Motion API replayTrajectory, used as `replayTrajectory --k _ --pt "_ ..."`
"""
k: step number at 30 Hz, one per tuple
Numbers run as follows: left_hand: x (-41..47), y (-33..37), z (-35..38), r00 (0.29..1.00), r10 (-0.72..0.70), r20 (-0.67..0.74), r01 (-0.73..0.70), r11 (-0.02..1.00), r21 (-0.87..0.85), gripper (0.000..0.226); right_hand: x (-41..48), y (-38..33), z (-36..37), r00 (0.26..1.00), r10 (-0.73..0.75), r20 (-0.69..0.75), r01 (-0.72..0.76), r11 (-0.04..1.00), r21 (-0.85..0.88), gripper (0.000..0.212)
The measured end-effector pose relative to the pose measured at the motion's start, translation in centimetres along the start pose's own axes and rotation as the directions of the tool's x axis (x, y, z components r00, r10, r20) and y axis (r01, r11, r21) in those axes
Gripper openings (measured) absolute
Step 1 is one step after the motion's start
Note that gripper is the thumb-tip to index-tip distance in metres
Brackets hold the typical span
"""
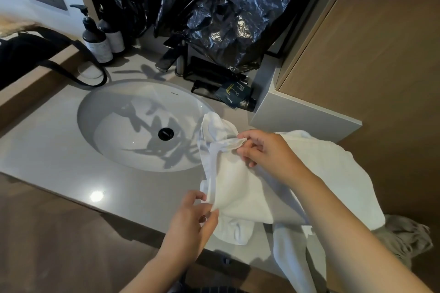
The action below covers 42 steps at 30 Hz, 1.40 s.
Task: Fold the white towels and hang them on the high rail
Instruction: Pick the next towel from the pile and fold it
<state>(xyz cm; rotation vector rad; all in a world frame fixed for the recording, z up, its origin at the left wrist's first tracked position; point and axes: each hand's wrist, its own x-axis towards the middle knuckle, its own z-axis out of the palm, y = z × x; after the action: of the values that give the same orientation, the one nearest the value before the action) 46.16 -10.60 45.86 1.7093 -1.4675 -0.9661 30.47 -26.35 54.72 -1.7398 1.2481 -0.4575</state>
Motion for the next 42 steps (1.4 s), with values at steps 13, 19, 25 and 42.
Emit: replayTrajectory --k 13,19,25,42 --pt "1.2 0.0 -2.4 0.942 -0.17 0.291 0.29 0.849 -0.442 0.066 1.6 -0.1 2.5 0.982 -0.183 0.037 0.153 0.679 -0.718 0.024" --pt "3.8 1.0 -0.3 0.928 -0.348 0.135 0.366 0.776 -0.514 0.048 1.1 0.3 2.3 0.983 -0.158 0.092 0.175 0.662 -0.729 0.026" --pt "3.6 -0.2 -1.1 0.948 -0.298 0.114 0.316 0.838 -0.445 0.04 -0.3 2.4 -0.2 0.977 -0.215 -0.016 0.126 0.631 -0.766 0.02" --pt "8.7 1.9 -1.7 0.902 -0.36 0.238 0.426 0.653 -0.627 0.037 -1.1 2.6 0.7 0.966 -0.253 -0.054 0.156 0.736 -0.659 0.014"
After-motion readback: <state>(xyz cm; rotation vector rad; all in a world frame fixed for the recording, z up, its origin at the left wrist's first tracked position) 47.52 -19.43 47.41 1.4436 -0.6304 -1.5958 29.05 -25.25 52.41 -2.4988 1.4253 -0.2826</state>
